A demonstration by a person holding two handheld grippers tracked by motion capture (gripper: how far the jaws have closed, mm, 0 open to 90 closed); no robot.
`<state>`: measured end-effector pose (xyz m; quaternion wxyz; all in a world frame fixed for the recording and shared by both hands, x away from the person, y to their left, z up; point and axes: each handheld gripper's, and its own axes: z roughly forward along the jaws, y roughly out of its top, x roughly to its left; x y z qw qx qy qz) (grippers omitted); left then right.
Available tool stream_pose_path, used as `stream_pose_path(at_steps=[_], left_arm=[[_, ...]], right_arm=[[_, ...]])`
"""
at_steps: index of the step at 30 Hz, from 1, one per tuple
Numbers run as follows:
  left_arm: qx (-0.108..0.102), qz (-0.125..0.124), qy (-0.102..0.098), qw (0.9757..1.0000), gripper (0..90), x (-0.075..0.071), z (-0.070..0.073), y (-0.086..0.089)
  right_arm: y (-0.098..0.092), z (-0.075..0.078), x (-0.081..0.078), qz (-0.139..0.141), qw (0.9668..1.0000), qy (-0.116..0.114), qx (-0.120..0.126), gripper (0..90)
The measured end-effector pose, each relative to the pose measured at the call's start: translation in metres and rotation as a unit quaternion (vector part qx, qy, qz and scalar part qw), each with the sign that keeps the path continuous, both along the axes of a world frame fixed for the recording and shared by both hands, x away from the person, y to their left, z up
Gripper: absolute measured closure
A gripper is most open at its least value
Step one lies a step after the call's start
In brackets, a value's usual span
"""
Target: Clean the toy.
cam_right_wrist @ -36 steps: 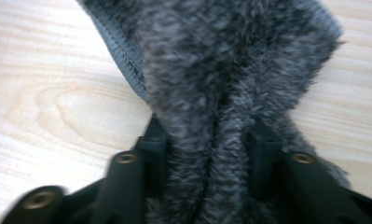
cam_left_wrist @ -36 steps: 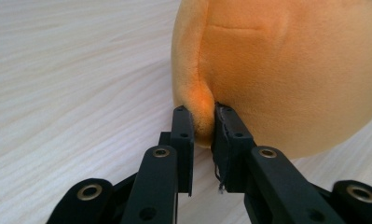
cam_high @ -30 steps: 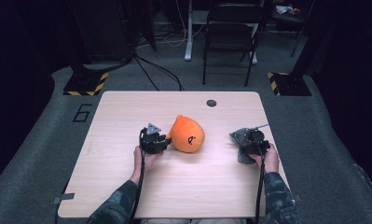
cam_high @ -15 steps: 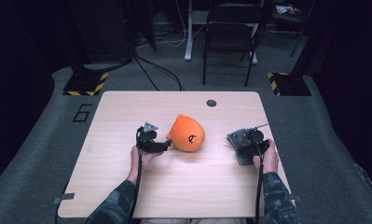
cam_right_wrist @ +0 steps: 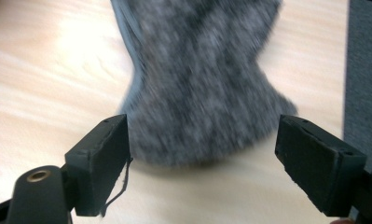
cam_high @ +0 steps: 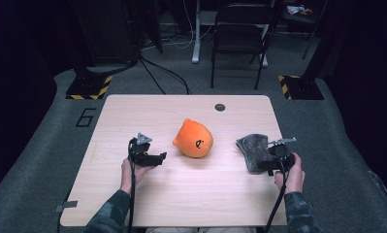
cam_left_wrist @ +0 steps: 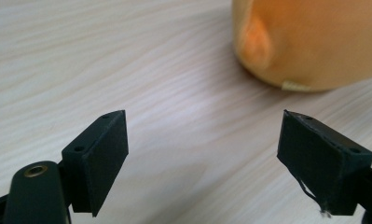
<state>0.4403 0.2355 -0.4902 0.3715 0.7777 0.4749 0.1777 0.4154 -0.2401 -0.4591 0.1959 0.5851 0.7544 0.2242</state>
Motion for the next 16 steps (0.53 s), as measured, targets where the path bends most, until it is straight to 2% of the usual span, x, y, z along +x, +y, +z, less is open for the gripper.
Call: stream_pose_path(at_steps=[1,2,3,5,6,7,9,11,12,14,16], left_arm=[[-0.001,0.002,0.003,1.0000,14.7,-0.002,-0.002,0.003],[0.004,0.003,0.009,0.9999,14.7,-0.004,-0.003,0.007],[0.012,0.000,0.014,0.9998,14.5,-0.005,-0.005,0.011],[0.022,0.000,0.028,0.9994,13.7,-0.006,-0.009,0.016],[0.019,0.007,0.031,0.9993,12.6,-0.006,-0.012,0.017],[0.029,0.002,0.041,0.9987,12.0,-0.006,-0.013,0.020],[0.023,0.008,0.044,0.9987,11.6,-0.004,-0.019,0.020],[0.034,0.003,0.055,0.9979,10.0,-0.002,-0.021,0.021],[0.035,0.006,0.055,0.9979,9.8,-0.001,-0.023,0.020],[0.039,0.003,0.061,0.9974,9.1,0.001,-0.026,0.019],[0.043,0.003,0.058,0.9974,8.5,0.002,-0.026,0.019]], right_arm=[[-0.003,-0.002,-0.004,-0.006,1.0000,0.005,-0.001,17.2],[-0.006,-0.005,-0.008,-0.018,0.9998,0.007,0.006,17.6],[-0.010,-0.009,-0.010,-0.019,0.9998,0.006,0.005,17.6],[-0.015,-0.017,-0.015,-0.037,0.9992,0.015,-0.001,18.5],[-0.018,-0.021,-0.017,-0.042,0.9988,0.026,-0.006,18.7],[-0.021,-0.025,-0.019,-0.042,0.9986,0.031,-0.011,19.1],[-0.027,-0.032,-0.021,-0.042,0.9985,0.034,-0.011,20.4],[-0.029,-0.038,-0.022,-0.043,0.9981,0.044,-0.009,20.5],[-0.029,-0.040,-0.022,-0.042,0.9978,0.050,-0.016,20.5],[-0.027,-0.042,-0.021,-0.034,0.9981,0.049,-0.018,18.6],[-0.028,-0.042,-0.019,-0.031,0.9981,0.050,-0.019,17.4]])
